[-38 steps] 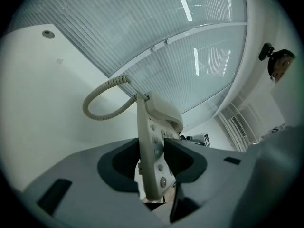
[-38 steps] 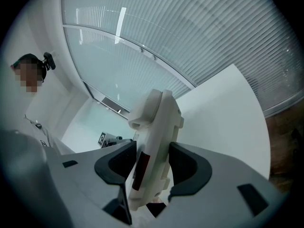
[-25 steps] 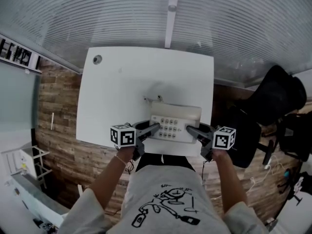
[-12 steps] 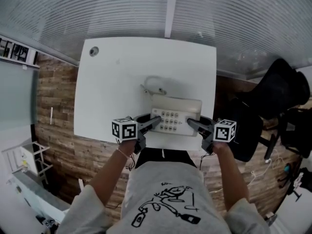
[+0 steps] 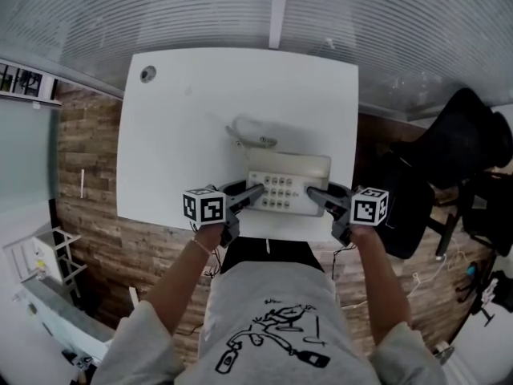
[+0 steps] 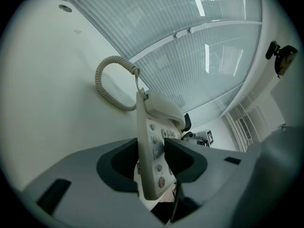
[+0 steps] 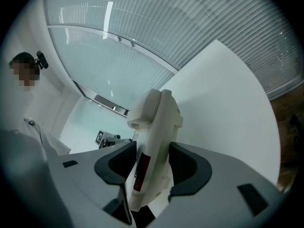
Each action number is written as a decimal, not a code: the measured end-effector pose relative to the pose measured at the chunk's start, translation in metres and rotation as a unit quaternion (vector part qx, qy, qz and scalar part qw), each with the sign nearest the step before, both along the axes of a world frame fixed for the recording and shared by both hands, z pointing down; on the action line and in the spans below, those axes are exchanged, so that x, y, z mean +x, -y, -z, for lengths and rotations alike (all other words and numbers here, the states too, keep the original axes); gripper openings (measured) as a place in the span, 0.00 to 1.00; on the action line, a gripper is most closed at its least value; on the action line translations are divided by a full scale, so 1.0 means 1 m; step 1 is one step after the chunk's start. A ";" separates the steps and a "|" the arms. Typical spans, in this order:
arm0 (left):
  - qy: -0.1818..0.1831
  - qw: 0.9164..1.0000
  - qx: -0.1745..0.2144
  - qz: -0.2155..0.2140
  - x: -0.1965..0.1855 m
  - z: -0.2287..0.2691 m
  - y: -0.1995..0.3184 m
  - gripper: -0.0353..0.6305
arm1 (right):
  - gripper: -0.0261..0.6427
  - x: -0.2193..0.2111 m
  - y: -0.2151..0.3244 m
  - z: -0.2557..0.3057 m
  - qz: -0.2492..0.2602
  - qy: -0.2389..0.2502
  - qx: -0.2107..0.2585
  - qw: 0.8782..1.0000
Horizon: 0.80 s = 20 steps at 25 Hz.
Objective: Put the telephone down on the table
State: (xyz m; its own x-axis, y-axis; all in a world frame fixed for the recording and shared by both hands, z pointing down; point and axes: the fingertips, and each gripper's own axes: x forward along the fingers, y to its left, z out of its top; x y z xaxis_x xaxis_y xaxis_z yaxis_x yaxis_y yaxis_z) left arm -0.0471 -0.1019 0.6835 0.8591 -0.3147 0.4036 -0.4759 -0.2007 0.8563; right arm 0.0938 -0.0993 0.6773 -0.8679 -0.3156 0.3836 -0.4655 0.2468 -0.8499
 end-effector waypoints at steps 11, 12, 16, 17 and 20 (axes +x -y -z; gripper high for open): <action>0.016 1.000 -0.002 -0.003 0.001 -0.018 0.000 0.30 | 0.38 0.000 -0.002 -0.021 0.004 -0.006 -0.018 1.000; 0.017 1.000 -0.002 -0.003 0.001 -0.019 0.000 0.30 | 0.38 0.000 -0.003 -0.023 0.005 -0.007 -0.020 1.000; 0.018 1.000 -0.007 -0.001 0.001 -0.025 -0.001 0.30 | 0.38 0.000 -0.002 -0.028 0.006 -0.012 -0.022 1.000; 0.019 1.000 -0.008 -0.001 0.001 -0.027 -0.001 0.30 | 0.38 0.000 -0.001 -0.029 0.007 -0.013 -0.022 1.000; 0.021 1.000 -0.011 -0.001 0.002 -0.029 -0.002 0.30 | 0.38 0.000 -0.002 -0.032 0.008 -0.015 -0.025 1.000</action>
State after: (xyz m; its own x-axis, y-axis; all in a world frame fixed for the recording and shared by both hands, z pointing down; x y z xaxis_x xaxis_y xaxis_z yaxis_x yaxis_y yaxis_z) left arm -0.0449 -0.0995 0.7124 0.8414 -0.3038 0.4469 -0.5119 -0.1831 0.8393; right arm 0.0941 -0.0969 0.7088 -0.8607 -0.2808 0.4247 -0.4871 0.2114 -0.8474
